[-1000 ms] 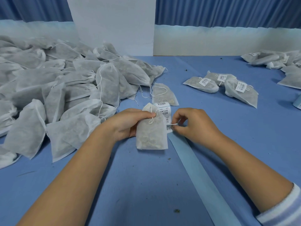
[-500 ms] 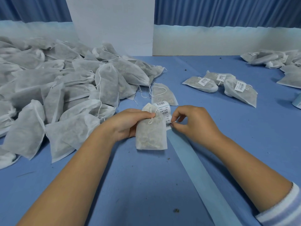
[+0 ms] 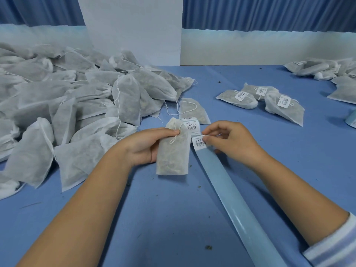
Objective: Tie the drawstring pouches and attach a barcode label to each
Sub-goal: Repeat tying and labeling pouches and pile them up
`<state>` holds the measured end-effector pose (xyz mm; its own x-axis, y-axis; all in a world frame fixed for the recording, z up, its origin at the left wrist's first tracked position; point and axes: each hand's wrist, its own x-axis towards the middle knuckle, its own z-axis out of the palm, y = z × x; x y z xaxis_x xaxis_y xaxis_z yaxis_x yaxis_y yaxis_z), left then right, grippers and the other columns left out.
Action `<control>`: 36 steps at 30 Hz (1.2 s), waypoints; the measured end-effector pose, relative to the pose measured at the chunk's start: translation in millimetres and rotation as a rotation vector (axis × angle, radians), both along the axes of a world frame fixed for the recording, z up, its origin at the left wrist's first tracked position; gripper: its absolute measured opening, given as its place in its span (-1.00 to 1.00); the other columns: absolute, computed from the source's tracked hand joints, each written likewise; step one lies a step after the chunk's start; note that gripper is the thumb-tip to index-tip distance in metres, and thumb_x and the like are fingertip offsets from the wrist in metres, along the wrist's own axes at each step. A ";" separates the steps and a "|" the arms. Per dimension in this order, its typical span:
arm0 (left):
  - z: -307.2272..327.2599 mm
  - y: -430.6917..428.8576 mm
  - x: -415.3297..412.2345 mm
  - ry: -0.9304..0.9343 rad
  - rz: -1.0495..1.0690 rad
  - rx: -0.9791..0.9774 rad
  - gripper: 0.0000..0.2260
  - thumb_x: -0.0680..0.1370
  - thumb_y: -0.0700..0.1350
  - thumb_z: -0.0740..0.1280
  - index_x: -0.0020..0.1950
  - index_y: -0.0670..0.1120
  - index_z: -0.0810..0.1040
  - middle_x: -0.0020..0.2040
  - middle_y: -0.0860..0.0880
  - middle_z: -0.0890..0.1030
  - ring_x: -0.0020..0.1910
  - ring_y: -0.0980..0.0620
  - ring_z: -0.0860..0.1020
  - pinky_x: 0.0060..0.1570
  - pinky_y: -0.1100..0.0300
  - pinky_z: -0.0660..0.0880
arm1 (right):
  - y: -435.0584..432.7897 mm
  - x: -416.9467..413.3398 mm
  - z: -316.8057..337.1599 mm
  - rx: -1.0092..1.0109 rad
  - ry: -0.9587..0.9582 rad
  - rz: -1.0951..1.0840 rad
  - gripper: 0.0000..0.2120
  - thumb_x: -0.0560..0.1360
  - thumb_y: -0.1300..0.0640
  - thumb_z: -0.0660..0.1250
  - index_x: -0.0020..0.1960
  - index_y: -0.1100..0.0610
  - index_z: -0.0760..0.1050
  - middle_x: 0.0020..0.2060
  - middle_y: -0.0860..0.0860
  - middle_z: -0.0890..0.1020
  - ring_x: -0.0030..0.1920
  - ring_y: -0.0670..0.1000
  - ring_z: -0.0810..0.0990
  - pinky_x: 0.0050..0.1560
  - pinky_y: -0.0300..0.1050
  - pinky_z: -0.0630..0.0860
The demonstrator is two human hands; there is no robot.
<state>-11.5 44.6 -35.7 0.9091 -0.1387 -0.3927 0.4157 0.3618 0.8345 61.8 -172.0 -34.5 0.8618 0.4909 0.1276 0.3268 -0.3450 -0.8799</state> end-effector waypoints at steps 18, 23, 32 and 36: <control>-2.0 -0.9 1.2 -0.012 -0.044 0.032 -0.81 0.39 -0.07 0.42 -0.12 -0.14 0.76 -0.14 -0.10 0.70 -0.27 0.04 0.67 -0.30 0.25 0.59 | 6.9 -5.6 -14.5 -0.098 -0.361 0.083 -0.94 0.40 0.01 0.52 -0.19 -0.05 0.65 -0.22 -0.24 0.64 -0.16 -0.14 0.57 -0.20 -0.44 0.35; -0.1 -2.3 -0.1 -0.020 -0.069 0.041 -0.82 0.41 -0.07 0.40 -0.16 -0.13 0.76 -0.20 -0.09 0.71 -0.29 0.06 0.67 -0.35 0.27 0.56 | 5.7 -3.3 -15.4 -0.123 -0.359 0.103 -0.95 0.42 0.06 0.50 -0.18 -0.08 0.66 -0.23 -0.22 0.65 -0.15 -0.14 0.59 -0.21 -0.44 0.35; -3.0 -2.4 0.9 -0.007 -0.015 0.085 -0.84 0.38 -0.10 0.42 -0.19 -0.17 0.74 -0.24 -0.12 0.67 -0.33 0.02 0.64 -0.40 0.25 0.54 | 4.5 -6.0 -12.9 -0.152 -0.450 0.149 -0.86 0.38 0.08 0.54 -0.16 -0.08 0.61 -0.19 -0.21 0.57 -0.12 -0.20 0.53 -0.16 -0.48 0.34; -4.1 -0.9 1.9 0.006 -0.011 -0.068 -0.82 0.45 -0.16 0.34 -0.05 -0.21 0.67 -0.19 -0.14 0.67 -0.33 0.04 0.63 -0.36 0.25 0.57 | 2.1 -6.4 -10.9 -0.182 -0.545 0.199 -0.83 0.40 0.13 0.53 -0.01 0.00 0.66 -0.13 -0.11 0.61 -0.11 -0.14 0.51 -0.07 -0.43 0.31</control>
<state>-9.6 43.7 -39.8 0.9050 -0.1752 -0.3877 0.4251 0.4125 0.8057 55.4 -169.9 -45.4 0.5857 0.6909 0.4237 0.7872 -0.3605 -0.5004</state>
